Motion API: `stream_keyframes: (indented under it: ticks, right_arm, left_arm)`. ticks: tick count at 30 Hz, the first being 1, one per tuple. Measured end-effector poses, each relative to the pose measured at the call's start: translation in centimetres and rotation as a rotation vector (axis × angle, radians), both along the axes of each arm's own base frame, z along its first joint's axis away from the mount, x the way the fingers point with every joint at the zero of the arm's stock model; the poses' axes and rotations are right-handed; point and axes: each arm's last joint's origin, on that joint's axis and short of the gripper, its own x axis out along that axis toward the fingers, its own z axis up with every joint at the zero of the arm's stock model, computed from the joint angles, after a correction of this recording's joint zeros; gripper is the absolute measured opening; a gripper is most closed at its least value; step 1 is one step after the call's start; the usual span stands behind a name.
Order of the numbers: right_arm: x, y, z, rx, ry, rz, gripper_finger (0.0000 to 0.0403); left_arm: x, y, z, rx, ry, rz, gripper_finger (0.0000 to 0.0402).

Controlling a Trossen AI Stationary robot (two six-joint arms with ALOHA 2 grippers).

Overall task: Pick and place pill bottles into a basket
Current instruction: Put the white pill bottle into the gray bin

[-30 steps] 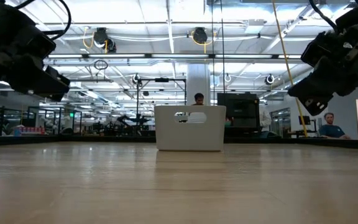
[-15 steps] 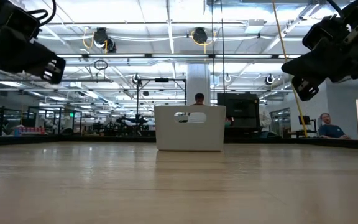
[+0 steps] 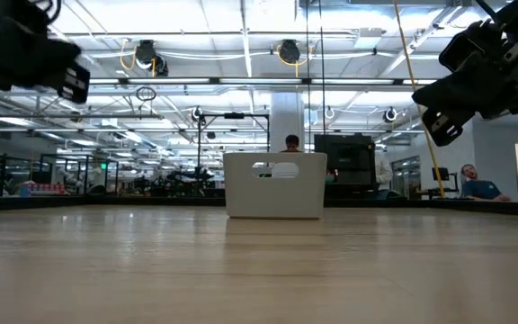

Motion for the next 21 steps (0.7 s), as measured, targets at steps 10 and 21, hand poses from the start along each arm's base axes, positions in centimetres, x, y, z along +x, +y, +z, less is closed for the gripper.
stream_keyframes:
  ticks: [10,21]
  right_arm:
    - [0.8,1.8,1.9,0.115,-0.021,0.037,0.0064]
    - [5.7,9.0,5.7,-0.096,0.024,0.209,0.0164]
  left_arm:
    - [0.1,0.0,-0.2,0.005,0.020,0.073,0.0042]
    - [0.2,0.0,-0.2,-0.015,0.029,0.067,0.0042]
